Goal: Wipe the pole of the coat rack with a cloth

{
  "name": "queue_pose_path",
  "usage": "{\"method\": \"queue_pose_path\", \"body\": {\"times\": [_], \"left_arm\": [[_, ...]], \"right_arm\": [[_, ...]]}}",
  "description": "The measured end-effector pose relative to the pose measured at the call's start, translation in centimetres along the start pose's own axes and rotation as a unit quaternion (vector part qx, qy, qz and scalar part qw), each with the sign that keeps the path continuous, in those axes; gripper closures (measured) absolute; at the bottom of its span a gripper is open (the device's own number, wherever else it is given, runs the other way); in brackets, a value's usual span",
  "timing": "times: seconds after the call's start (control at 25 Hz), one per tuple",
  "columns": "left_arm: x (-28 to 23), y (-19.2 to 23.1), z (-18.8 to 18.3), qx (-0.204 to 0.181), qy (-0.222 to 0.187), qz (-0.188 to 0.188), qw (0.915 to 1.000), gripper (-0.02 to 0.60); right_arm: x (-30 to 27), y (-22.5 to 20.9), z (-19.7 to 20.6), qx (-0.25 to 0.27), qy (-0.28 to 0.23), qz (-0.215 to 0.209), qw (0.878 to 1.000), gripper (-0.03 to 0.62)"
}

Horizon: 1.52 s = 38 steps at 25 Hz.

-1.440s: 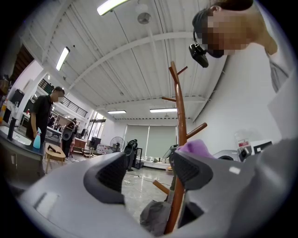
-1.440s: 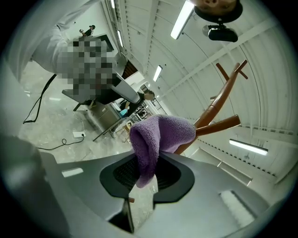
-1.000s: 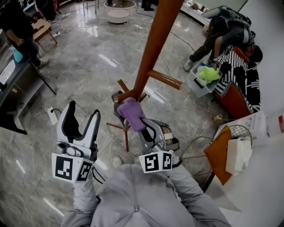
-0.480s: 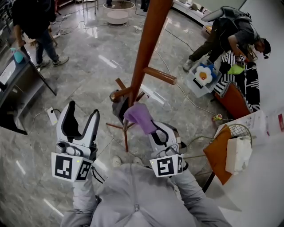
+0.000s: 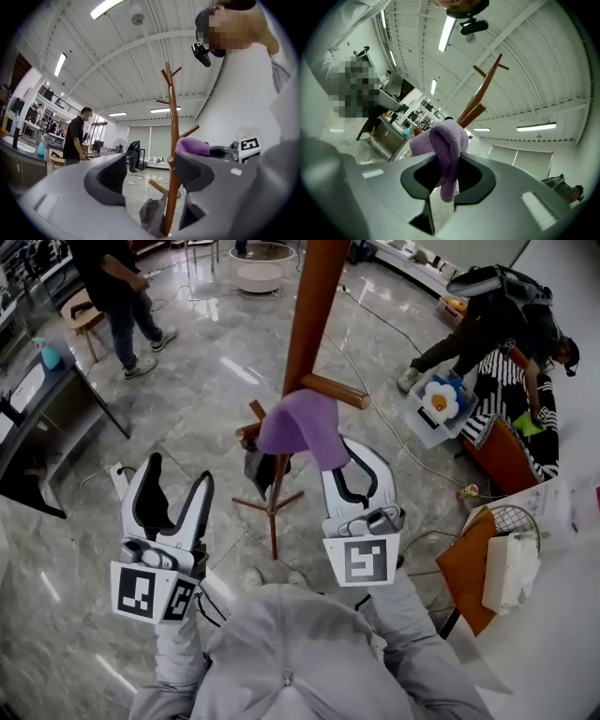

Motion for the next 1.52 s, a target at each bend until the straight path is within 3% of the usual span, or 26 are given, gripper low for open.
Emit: {"method": "queue_pose_path", "body": {"times": [0.16, 0.6, 1.16, 1.52], "left_arm": [[0.6, -0.5, 0.0, -0.006, 0.009, -0.013, 0.9999, 0.235], [2.0, -1.5, 0.5, -0.015, 0.039, -0.04, 0.9983, 0.235], [1.9, -2.5, 1.5, -0.025, 0.079, -0.042, 0.9956, 0.235], [1.3, -3.0, 1.7, -0.027, 0.088, -0.034, 0.9952, 0.235]], "right_arm": [[-2.7, 1.4, 1.9, 0.015, 0.045, -0.027, 0.999, 0.528], [-4.7, 5.9, 8.1, -0.026, 0.066, -0.07, 0.995, 0.528], [-4.4, 9.5, 14.7, -0.054, 0.149, -0.127, 0.979, 0.528], [-3.4, 10.7, 18.8, -0.07, 0.221, -0.152, 0.961, 0.528]]}}
Point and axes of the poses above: the fingertips, and each gripper's own axes: x backward along the fingers, y to its left, z out of its underside, the point moved 9 cm from there along x, backward along the fingers, and after that the axes turned 7 degrees about y, right-handed, at the moved point
